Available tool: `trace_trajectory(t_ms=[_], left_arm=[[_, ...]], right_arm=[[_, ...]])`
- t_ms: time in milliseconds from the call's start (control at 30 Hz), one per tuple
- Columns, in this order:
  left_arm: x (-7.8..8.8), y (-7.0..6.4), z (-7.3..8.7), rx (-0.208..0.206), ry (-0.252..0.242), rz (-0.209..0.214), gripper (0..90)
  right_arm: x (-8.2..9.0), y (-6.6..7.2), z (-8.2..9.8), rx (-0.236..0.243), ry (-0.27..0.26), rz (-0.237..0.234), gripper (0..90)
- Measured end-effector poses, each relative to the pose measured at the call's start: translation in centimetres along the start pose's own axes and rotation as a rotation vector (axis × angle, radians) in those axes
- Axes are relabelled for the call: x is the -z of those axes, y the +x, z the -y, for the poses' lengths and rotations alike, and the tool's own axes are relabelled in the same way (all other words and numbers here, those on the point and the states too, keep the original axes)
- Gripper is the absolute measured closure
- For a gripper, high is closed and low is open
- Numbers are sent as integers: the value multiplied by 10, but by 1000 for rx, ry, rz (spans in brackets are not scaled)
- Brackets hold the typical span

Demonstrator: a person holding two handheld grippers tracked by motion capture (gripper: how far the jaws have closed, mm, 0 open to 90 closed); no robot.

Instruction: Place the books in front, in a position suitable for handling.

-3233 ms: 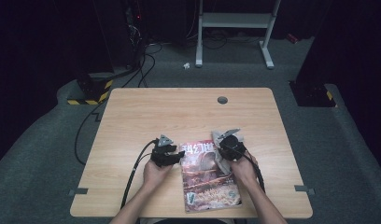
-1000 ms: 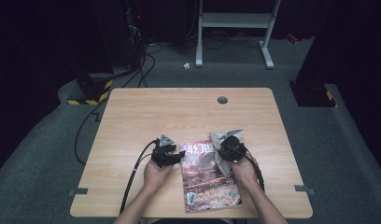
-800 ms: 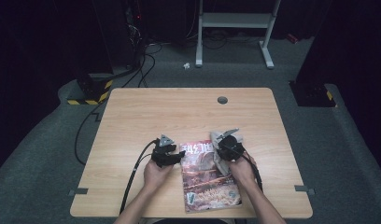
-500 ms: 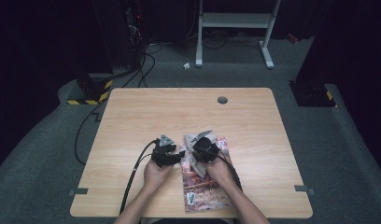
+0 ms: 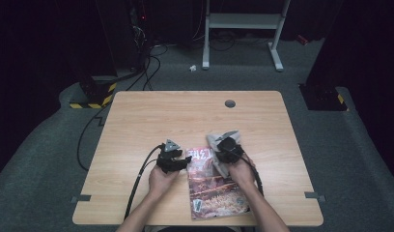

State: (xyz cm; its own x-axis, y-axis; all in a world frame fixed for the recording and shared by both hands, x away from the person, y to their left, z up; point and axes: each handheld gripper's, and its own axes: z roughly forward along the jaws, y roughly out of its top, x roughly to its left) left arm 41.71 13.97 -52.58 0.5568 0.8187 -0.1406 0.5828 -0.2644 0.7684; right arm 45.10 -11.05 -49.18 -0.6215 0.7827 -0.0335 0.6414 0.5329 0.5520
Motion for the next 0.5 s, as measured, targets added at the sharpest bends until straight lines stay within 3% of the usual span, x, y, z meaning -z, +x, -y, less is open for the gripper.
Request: trace_trajectory(t_ms=[33, 133, 167, 233, 300, 500], left_arm=[[0, 0, 0, 2, -1, -1, 467], [-2, -1, -2, 9, -2, 2, 466], [-4, -3, -3, 7, -4, 4, 466], [-6, -6, -3, 8, -4, 14, 473], [-6, -10, -3, -6, 1, 19, 508], [0, -18, -1, -10, 30, 23, 527]], right_arm=[[7, -18, 11, -47, -7, 22, 718], [11, -28, 18, -80, -15, 30, 695], [13, -37, 25, -122, -25, 17, 647], [13, -42, 28, -155, -34, -12, 652], [13, -42, 30, -157, -40, -34, 706], [19, -31, 33, -83, -13, -19, 807]])
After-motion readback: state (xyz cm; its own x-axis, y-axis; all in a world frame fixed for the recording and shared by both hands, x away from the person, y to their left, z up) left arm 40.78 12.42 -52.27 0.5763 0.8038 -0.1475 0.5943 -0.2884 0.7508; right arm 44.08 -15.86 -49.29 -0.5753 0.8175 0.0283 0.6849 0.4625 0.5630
